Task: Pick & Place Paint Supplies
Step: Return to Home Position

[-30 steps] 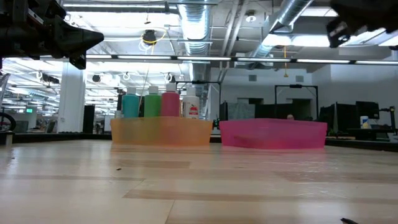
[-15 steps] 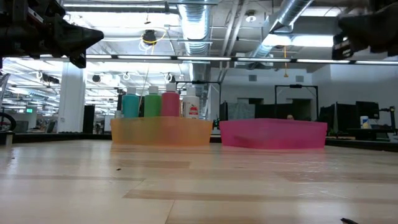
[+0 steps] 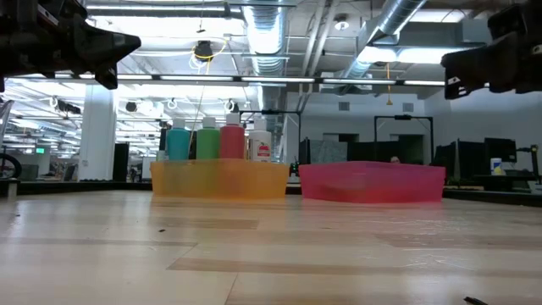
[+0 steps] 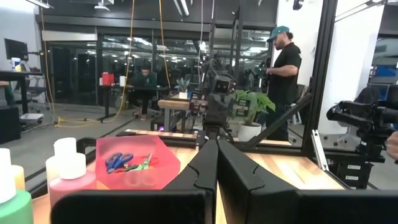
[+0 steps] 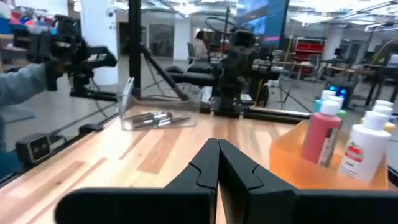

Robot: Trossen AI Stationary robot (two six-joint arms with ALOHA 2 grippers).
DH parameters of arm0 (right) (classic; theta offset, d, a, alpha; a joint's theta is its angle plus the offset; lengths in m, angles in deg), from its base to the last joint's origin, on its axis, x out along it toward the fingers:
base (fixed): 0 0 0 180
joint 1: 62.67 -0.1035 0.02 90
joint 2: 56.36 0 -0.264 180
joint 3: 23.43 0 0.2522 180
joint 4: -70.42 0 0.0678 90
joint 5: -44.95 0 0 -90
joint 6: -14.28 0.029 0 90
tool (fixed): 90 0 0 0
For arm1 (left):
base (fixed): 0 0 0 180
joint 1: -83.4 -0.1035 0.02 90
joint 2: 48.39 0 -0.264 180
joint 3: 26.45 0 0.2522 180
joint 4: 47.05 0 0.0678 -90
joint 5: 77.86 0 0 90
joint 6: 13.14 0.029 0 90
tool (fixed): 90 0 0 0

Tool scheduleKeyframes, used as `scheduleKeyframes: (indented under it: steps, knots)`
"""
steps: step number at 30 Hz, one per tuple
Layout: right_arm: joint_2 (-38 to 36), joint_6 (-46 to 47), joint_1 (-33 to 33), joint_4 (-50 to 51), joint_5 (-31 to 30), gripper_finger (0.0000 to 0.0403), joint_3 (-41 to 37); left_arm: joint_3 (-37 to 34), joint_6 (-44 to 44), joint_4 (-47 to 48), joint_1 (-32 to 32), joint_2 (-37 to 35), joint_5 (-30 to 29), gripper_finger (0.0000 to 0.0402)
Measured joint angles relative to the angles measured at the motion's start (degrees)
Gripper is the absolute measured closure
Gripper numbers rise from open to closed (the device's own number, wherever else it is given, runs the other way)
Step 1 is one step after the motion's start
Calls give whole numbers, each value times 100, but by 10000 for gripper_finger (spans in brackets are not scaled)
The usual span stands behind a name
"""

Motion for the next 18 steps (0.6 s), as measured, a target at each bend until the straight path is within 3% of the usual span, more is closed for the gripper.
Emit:
scheduleKeyframes:
  steps: [18]
  knots:
    - [177, 146, 274, 94, -537, 403, -5, -2, 0, -34, 0, 15, 0, 401]
